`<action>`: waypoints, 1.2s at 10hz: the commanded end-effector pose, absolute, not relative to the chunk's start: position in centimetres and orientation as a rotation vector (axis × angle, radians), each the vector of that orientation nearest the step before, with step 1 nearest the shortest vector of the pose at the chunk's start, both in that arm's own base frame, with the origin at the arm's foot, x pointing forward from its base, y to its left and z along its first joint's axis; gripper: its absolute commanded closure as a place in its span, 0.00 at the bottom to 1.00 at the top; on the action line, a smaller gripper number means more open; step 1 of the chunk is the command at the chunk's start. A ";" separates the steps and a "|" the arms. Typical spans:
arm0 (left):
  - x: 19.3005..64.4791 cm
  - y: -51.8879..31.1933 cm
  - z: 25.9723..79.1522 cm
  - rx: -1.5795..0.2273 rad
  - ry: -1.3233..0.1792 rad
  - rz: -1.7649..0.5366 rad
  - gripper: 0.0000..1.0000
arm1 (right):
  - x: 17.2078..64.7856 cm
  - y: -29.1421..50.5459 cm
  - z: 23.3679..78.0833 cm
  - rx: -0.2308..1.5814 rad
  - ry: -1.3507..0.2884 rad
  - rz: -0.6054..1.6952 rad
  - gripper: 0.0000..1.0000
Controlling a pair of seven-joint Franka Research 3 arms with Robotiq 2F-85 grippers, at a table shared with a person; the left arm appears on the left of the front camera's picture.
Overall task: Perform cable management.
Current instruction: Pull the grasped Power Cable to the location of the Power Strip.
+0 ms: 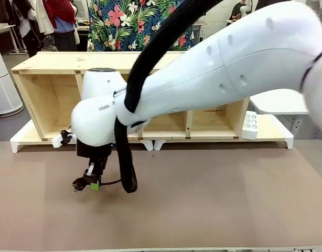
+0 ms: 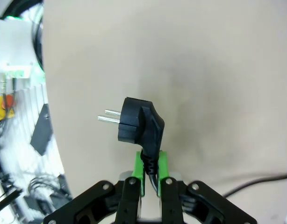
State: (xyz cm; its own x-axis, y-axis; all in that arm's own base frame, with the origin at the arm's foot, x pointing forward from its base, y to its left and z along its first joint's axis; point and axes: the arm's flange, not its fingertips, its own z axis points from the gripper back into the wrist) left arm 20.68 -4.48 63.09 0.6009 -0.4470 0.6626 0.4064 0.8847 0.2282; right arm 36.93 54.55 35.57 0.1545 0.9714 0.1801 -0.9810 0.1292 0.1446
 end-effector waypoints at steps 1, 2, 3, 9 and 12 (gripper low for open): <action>20.6 -4.4 63.1 0.051 -0.785 -0.488 0.00 | 34.3 50.5 35.9 0.277 -0.044 1.306 0.86; 20.6 -4.4 63.1 0.051 -0.785 -0.488 0.00 | 33.8 49.3 36.1 0.254 -0.034 1.237 0.86; 20.6 -4.4 63.1 0.051 -0.785 -0.488 0.00 | 33.4 48.2 36.3 0.243 -0.036 1.190 0.86; 20.6 -4.4 63.1 0.051 -0.785 -0.488 0.00 | 31.8 44.7 36.9 0.167 -0.117 1.145 0.86; 20.6 -4.4 63.1 0.051 -0.785 -0.488 0.00 | 32.6 44.9 37.0 0.229 -0.072 1.124 0.86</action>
